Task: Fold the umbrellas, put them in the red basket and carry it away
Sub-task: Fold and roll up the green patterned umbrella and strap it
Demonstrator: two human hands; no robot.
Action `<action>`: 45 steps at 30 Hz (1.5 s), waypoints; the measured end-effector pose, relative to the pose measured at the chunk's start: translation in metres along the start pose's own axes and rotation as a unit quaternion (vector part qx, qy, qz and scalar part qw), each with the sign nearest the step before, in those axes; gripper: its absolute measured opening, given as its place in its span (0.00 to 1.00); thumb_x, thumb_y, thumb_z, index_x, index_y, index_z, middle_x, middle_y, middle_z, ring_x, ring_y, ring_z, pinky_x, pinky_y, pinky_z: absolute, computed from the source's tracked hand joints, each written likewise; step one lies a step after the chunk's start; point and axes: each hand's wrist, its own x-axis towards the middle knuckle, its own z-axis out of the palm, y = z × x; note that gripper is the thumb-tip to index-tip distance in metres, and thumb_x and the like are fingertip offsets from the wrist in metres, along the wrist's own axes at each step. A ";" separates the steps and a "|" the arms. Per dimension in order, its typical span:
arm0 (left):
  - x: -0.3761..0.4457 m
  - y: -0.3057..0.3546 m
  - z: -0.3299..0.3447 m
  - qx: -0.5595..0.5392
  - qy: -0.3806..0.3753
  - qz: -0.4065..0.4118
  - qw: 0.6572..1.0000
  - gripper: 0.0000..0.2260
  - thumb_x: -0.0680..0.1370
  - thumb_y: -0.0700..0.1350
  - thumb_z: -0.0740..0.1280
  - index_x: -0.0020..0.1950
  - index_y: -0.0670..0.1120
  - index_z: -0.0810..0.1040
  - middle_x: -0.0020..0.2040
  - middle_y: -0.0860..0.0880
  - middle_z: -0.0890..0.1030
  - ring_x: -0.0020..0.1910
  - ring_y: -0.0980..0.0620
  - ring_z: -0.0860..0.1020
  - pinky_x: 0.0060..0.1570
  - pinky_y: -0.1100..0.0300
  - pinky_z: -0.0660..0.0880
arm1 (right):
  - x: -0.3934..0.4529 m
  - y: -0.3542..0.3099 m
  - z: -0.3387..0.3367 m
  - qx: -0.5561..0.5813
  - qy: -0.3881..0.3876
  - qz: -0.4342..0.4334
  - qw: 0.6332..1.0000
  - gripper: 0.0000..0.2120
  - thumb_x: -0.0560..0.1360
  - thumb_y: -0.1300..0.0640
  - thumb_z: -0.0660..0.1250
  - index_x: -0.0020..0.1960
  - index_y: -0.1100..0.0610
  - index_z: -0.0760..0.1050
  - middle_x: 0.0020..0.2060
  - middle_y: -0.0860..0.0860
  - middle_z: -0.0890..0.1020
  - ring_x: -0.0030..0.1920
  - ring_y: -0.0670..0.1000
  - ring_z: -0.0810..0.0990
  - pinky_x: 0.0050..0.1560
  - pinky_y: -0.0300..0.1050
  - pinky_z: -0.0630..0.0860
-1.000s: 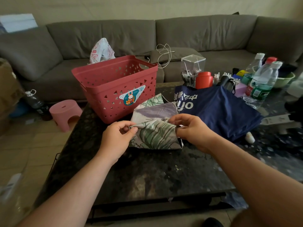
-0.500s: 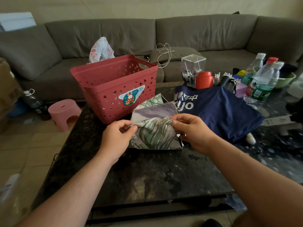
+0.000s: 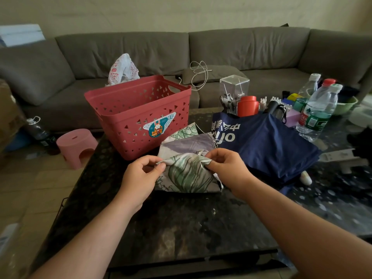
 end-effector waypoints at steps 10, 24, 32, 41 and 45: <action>0.005 -0.007 -0.004 0.091 0.014 0.055 0.994 0.02 0.79 0.50 0.76 0.50 0.57 0.87 0.48 0.55 0.85 0.47 0.58 0.83 0.53 0.49 0.83 | 0.001 -0.015 -0.015 -0.267 0.141 -0.293 0.907 0.12 0.74 0.68 0.71 0.49 0.52 0.84 0.39 0.38 0.80 0.38 0.46 0.79 0.44 0.44 0.78; -0.003 0.008 -0.009 0.150 -0.003 0.089 0.985 0.05 0.77 0.47 0.78 0.47 0.59 0.87 0.46 0.59 0.85 0.46 0.60 0.81 0.50 0.60 0.79 | 0.005 -0.007 -0.027 -0.136 0.043 -0.052 0.988 0.11 0.80 0.58 0.72 0.46 0.42 0.86 0.34 0.50 0.85 0.35 0.54 0.84 0.42 0.52 0.84; -0.014 0.007 -0.018 0.200 -0.100 0.012 0.975 0.27 0.77 0.72 0.60 0.69 0.60 0.81 0.58 0.63 0.83 0.56 0.68 0.78 0.55 0.69 0.73 | -0.019 -0.021 -0.028 -0.001 -0.048 0.031 0.998 0.12 0.85 0.52 0.62 0.55 0.51 0.85 0.41 0.50 0.88 0.39 0.47 0.83 0.44 0.44 0.76; -0.023 0.012 -0.007 -0.090 -0.046 -0.195 0.976 0.06 0.78 0.47 0.77 0.54 0.54 0.88 0.46 0.55 0.86 0.41 0.55 0.76 0.39 0.59 0.68 | -0.035 -0.014 -0.030 -0.111 -0.052 -0.003 0.992 0.15 0.70 0.55 0.83 0.55 0.50 0.85 0.43 0.50 0.88 0.45 0.48 0.88 0.48 0.39 0.82; -0.029 0.013 -0.012 -0.085 -0.024 -0.176 0.980 0.06 0.78 0.44 0.76 0.55 0.51 0.87 0.43 0.56 0.87 0.40 0.57 0.77 0.38 0.60 0.69 | -0.040 -0.012 -0.035 -0.196 -0.040 -0.016 0.980 0.09 0.69 0.56 0.83 0.46 0.50 0.85 0.37 0.45 0.88 0.38 0.41 0.85 0.43 0.37 0.79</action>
